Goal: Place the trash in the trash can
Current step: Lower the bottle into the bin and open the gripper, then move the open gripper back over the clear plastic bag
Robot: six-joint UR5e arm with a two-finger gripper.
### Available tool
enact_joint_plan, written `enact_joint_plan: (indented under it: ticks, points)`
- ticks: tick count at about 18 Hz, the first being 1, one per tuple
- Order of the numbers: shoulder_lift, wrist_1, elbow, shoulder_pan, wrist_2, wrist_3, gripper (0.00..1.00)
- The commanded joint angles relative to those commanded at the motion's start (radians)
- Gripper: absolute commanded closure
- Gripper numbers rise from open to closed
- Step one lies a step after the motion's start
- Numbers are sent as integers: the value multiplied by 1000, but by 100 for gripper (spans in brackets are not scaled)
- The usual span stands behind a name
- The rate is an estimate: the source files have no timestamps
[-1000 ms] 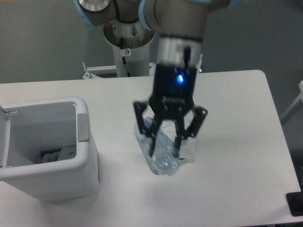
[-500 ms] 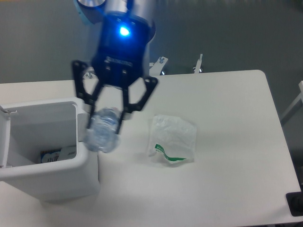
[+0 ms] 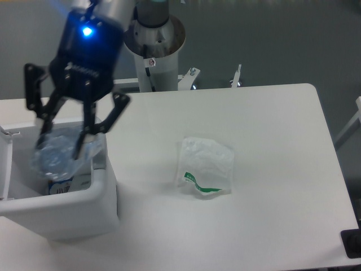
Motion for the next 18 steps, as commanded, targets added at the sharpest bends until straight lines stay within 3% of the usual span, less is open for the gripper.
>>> enact_joint_plan:
  ticks: [4,5,7,9,11,16,18]
  points:
    - [-8,0,-15,-23,2,2,45]
    - [-9,-2,-21,-25,0,3,33]
    - [-5,0,-46,-26,0,11,28]
    - [0,0,-63,-28,0,29,12]
    - [8,-2,-71,-28,0,46,5]
    - [44,-9,-126,-14,2,31,0]
    - [98,-18,-170,71,6,31,0]
